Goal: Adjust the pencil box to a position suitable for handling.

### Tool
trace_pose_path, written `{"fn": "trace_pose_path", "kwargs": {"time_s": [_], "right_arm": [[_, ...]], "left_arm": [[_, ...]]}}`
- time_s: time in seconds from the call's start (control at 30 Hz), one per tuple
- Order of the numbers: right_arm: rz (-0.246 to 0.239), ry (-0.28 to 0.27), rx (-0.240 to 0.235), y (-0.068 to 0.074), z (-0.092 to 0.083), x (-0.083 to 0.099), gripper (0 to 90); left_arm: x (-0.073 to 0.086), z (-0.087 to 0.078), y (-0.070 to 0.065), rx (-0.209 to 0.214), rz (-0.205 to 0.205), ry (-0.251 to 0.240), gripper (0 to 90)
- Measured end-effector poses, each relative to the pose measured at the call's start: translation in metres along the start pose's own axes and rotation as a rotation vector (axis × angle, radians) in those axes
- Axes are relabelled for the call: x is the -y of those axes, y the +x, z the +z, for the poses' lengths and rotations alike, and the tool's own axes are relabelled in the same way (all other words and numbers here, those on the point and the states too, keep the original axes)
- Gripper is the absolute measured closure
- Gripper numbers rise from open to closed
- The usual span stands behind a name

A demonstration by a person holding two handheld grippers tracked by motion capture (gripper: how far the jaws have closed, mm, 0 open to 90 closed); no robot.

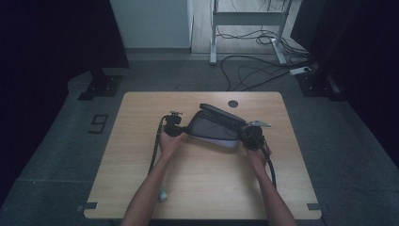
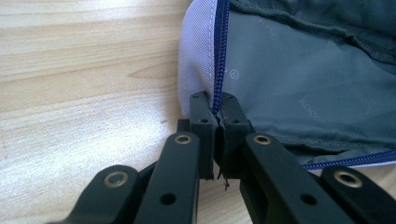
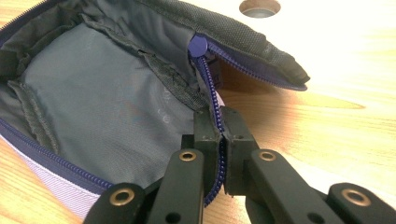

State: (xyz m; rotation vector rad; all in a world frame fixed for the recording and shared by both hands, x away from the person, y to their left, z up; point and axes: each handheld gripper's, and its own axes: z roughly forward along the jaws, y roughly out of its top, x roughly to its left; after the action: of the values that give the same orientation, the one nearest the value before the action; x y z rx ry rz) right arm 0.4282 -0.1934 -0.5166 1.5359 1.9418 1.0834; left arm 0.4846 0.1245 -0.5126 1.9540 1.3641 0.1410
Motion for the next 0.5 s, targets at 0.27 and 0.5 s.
{"fn": "trace_pose_path", "kwargs": {"time_s": [0.27, 0.5], "right_arm": [[-0.01, -0.029, -0.012, 0.005, -0.011, -0.005, 85.7], [-0.055, -0.087, 0.002, 0.017, -0.024, -0.013, 85.8]], "left_arm": [[-0.002, -0.016, -0.002, 0.022, 0.01, -0.027, 86.2], [-0.003, -0.033, -0.002, 0.023, 0.029, -0.055, 86.6]]}}
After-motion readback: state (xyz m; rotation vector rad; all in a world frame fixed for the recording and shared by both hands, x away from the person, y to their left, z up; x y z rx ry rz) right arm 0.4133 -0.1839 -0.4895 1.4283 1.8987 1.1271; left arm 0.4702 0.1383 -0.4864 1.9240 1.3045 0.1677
